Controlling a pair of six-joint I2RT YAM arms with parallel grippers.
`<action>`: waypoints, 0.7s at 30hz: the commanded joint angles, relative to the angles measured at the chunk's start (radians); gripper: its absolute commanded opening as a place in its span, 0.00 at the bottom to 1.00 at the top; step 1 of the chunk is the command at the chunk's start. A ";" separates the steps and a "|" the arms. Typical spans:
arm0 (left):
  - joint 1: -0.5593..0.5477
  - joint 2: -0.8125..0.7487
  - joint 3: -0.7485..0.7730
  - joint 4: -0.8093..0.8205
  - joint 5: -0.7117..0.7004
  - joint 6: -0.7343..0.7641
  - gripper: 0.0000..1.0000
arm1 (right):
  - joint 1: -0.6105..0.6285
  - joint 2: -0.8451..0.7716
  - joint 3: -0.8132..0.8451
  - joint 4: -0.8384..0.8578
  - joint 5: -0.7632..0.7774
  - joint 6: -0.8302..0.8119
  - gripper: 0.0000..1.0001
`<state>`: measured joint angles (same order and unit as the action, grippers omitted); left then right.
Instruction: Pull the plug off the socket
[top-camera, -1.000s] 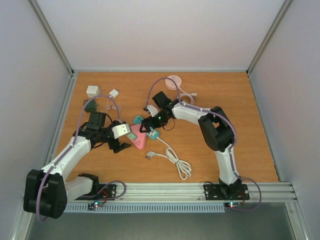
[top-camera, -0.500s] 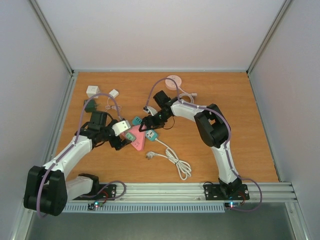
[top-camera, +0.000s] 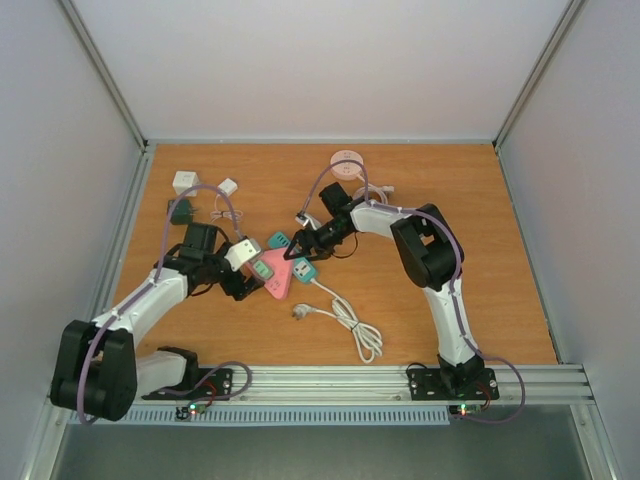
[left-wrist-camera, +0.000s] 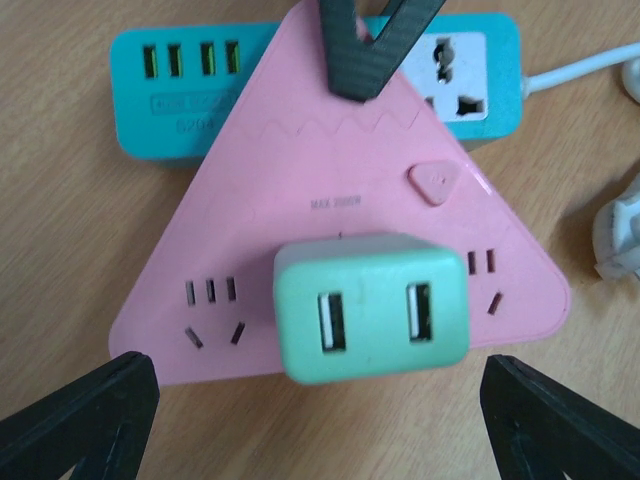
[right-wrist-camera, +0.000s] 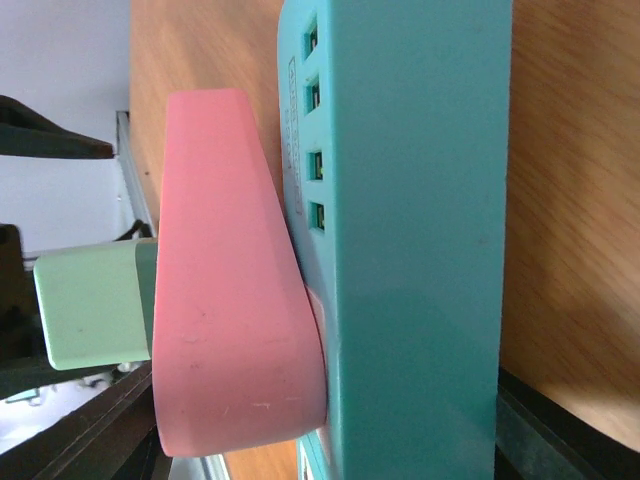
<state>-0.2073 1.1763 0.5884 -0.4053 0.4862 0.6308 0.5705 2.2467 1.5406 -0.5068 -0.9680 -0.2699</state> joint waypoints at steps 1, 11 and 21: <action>-0.004 0.062 0.046 0.076 0.017 -0.095 0.89 | -0.053 -0.013 -0.063 0.015 0.005 0.077 0.53; -0.037 0.138 0.121 0.144 0.050 -0.186 0.85 | -0.063 -0.035 -0.089 0.054 0.053 0.102 0.50; -0.145 0.170 0.116 0.188 -0.097 -0.209 0.73 | -0.064 -0.035 -0.100 0.068 0.091 0.109 0.46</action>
<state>-0.3470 1.3312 0.6811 -0.2707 0.4469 0.4454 0.5114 2.2181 1.4647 -0.4252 -0.9901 -0.1970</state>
